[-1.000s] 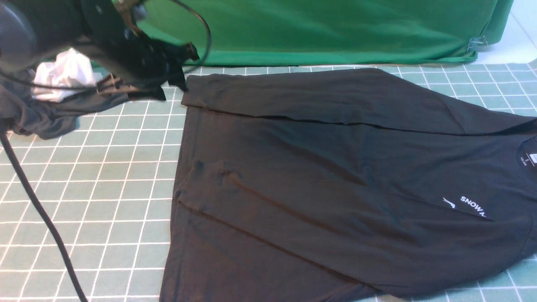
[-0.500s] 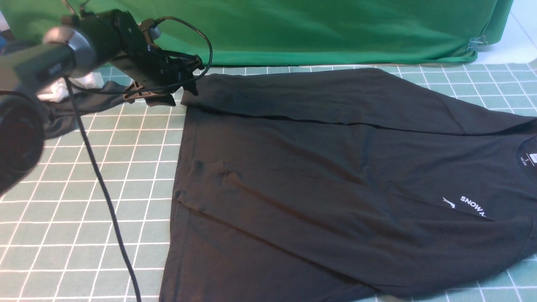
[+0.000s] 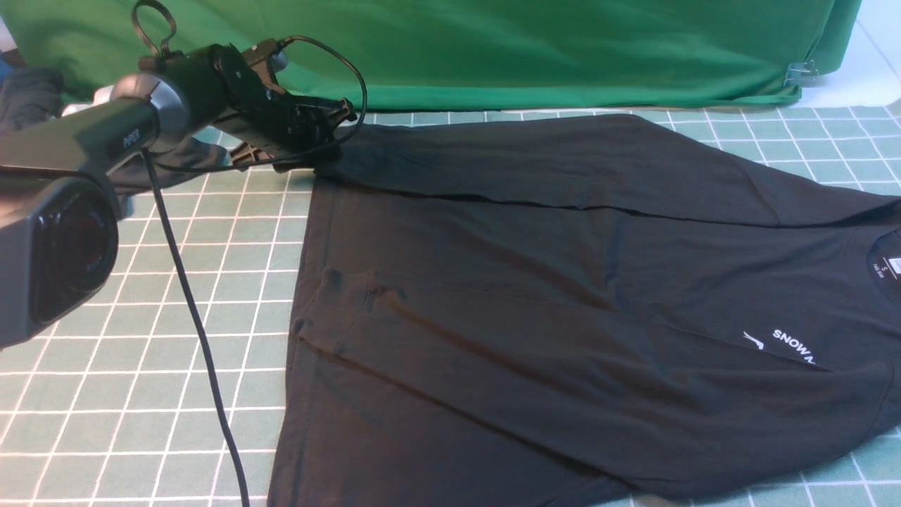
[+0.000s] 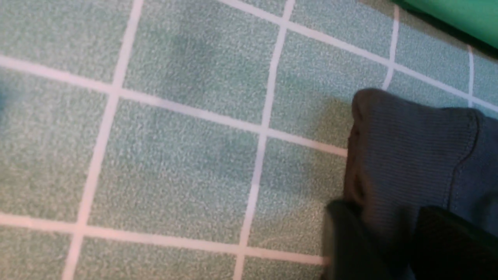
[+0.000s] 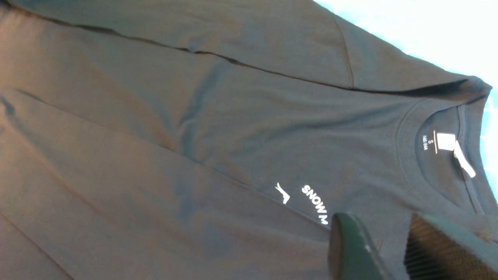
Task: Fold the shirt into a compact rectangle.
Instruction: 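Grab the top left corner of the dark shirt with the left gripper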
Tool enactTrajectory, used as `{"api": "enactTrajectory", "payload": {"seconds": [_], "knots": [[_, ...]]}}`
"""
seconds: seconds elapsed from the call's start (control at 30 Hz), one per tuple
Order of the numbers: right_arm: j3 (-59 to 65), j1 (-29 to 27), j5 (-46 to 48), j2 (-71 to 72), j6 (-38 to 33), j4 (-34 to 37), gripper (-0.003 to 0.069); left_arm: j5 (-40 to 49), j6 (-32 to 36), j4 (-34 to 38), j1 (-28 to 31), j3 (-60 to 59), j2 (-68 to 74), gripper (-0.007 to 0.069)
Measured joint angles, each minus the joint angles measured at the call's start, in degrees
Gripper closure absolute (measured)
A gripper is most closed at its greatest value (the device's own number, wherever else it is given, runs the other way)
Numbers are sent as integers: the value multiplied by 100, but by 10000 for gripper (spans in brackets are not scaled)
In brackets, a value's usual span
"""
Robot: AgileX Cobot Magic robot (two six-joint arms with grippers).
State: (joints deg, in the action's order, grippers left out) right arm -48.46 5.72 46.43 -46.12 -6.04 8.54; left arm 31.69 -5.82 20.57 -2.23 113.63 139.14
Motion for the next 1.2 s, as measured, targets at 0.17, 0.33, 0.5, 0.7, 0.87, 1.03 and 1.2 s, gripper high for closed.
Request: {"api": "enactTrajectory", "payload": {"seconds": [0.17,0.33,0.5,0.7,0.87,1.03,1.2], "knots": [[0,0,-83,0,0,0,441,-41,144,-129,-3,78,-11,601],[0,0,-83,0,0,0,441,19,156,-160,-7,251,-23,603],[0,0,-83,0,0,0,435,124,156,-160,-7,323,-44,603],[0,0,-83,0,0,0,425,173,156,-160,-7,323,-54,601],[0,0,-83,0,0,0,423,449,90,-160,-7,326,-54,575],[0,0,-83,0,0,0,422,724,-87,-162,-7,332,32,507],[0,0,-83,0,0,0,421,909,-135,-162,-7,337,49,475]]}}
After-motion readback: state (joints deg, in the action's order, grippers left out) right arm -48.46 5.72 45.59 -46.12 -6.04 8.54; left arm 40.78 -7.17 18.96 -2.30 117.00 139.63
